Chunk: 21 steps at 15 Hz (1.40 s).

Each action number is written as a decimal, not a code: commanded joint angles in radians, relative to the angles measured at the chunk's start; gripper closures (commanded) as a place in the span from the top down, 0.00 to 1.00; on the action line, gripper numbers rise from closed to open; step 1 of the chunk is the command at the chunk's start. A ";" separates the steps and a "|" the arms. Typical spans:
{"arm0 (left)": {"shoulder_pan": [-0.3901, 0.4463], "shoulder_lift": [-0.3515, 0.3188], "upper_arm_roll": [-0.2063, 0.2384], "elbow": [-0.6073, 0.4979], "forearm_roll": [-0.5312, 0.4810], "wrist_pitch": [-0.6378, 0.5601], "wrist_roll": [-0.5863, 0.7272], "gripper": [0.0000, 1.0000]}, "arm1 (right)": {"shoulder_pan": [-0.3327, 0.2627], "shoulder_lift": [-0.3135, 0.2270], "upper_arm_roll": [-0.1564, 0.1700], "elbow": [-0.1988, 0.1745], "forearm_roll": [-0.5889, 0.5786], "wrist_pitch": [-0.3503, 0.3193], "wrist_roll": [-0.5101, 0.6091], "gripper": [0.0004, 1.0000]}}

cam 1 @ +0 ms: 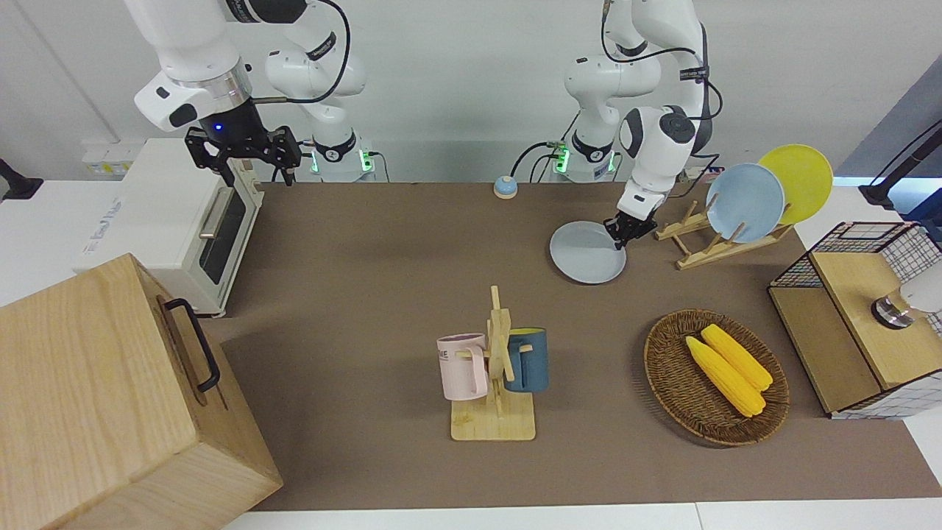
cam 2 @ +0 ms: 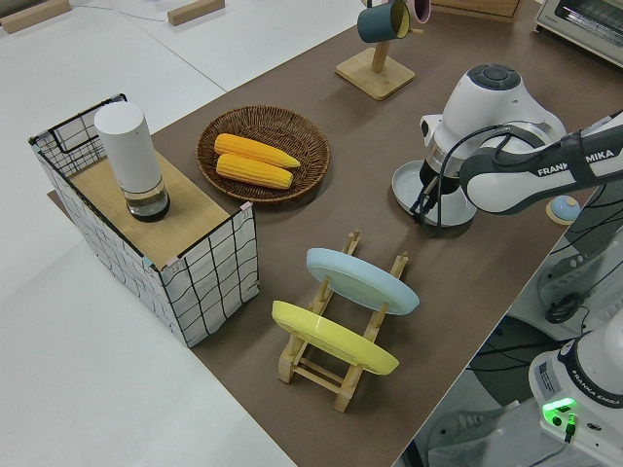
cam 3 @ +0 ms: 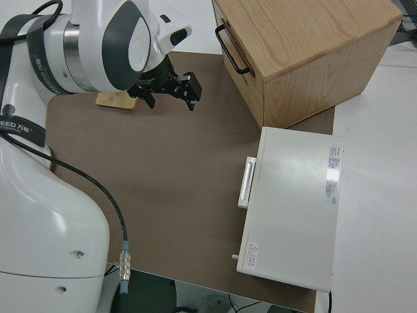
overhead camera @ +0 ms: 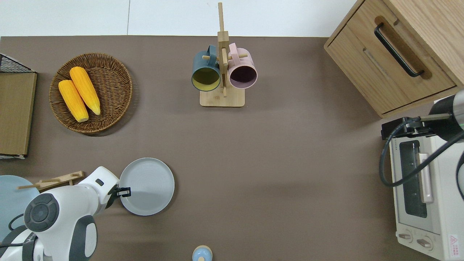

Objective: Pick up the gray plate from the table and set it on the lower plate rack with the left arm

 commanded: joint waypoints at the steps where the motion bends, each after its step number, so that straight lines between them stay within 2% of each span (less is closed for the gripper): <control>1: -0.004 -0.049 0.006 0.058 0.006 -0.168 -0.023 0.00 | 0.007 0.000 -0.006 0.006 0.003 -0.001 0.004 0.98; 8: 0.005 -0.119 0.017 0.225 0.014 -0.454 -0.035 0.00 | 0.007 0.000 -0.006 0.006 0.003 -0.001 0.004 0.98; 13: 0.017 -0.123 0.020 0.399 0.017 -0.682 -0.035 0.00 | 0.007 0.000 -0.006 0.006 0.003 -0.001 0.004 0.98; 17: 0.034 -0.123 0.020 0.517 0.021 -0.813 -0.035 0.00 | 0.007 0.000 -0.006 0.006 0.003 -0.001 0.004 0.98; 21: 0.030 -0.112 0.015 0.624 0.159 -0.945 -0.035 0.00 | 0.007 0.000 -0.006 0.006 0.003 -0.001 0.004 0.98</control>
